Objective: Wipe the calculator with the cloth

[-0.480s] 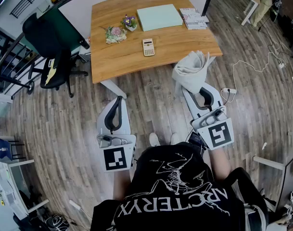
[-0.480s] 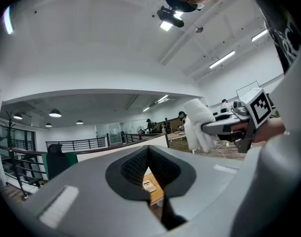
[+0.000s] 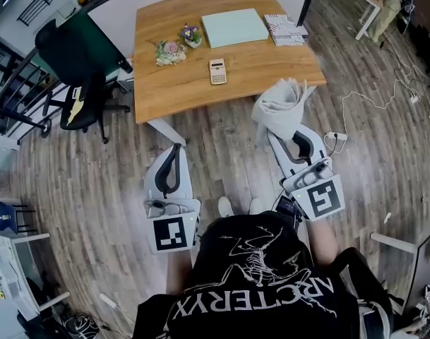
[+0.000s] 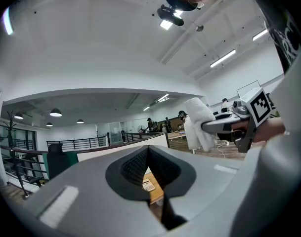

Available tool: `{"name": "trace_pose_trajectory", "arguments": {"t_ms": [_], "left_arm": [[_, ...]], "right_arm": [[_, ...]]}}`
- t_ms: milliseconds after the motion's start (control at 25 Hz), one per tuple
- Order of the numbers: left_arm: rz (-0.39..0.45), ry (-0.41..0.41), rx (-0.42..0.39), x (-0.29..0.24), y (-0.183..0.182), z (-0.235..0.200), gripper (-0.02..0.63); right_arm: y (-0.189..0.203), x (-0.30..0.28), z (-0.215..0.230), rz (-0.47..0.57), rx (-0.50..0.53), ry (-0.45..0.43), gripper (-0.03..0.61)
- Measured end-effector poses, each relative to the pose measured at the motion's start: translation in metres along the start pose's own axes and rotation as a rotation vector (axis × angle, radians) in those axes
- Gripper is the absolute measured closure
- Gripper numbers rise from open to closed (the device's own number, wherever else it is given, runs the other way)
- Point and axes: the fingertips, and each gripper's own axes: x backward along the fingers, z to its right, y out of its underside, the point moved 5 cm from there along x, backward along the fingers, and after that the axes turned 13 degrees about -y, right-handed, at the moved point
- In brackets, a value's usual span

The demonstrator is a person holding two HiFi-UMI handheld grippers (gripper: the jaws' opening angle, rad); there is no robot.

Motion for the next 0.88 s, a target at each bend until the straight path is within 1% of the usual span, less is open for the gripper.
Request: {"name": "trace_pose_trajectory", "arguments": {"t_ms": [240,480,880], "left_arm": [[-0.001,-0.003,0.002,-0.002,0.0,0.002,0.604],[0.001,-0.004,0.0,-0.01,-0.001,0.015,0.604],[0.001,-0.05,-0.002,-0.021,0.0,0.045,0.604]], "right_arm": [[0.002,0.002,0.002,-0.014,0.017,0.0,0.486],[0.006,0.005,0.013,-0.024,0.024,-0.019,0.486],[0.02,0.014,0.042,-0.023,0.026,-0.073,0.486]]}}
